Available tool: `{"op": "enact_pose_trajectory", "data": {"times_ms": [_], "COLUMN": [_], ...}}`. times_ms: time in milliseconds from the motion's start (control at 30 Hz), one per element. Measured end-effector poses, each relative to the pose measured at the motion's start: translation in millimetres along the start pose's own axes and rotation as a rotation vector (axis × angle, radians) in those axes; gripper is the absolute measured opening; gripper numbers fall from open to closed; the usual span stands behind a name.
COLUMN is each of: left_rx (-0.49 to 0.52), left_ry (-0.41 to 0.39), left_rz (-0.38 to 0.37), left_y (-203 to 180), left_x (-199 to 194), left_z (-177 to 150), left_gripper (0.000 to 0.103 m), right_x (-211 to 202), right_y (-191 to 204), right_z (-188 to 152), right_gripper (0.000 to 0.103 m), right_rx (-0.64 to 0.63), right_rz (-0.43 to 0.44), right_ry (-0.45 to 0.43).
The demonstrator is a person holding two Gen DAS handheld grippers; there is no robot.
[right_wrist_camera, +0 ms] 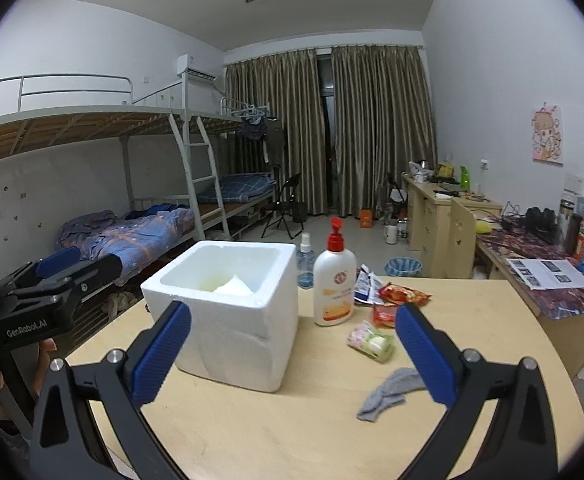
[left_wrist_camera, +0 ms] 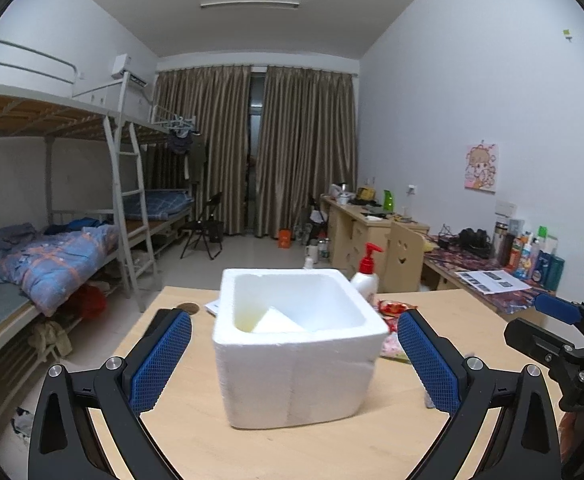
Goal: Organize soft objects
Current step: 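Withdraw both tools from the foam box back over the table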
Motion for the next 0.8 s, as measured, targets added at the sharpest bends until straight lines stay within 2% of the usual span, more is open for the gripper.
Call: {"op": "enact_pose_trajectory", "data": {"times_ms": [633, 800], "left_rx": [0.039, 0.025], "left_ry": [-0.042, -0.027], "left_rz": [-0.082, -0.119], "left_y": [-32, -34], "left_x": [-27, -27], "left_z": [-24, -36], "left_gripper": [0.103, 0.103], "right_x": [-34, -40], "right_y": [-16, -20], "right_z": [-35, -50], "right_gripper": [0.103, 0.103], "right_rx": [0.011, 0.023], "right_rz": [-0.076, -0.093], "right_ry": [-0.011, -0.008]}}
Point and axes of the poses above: each gripper's, at about its wrist camera, not at the fingertips, and x roughly the way its jaws point, y to its left, z to its top, the point moved 7 cm from there along x, roughly the way its jaws point, and after that the axes turned 6 degrees about -x, right-handed, at the moved point
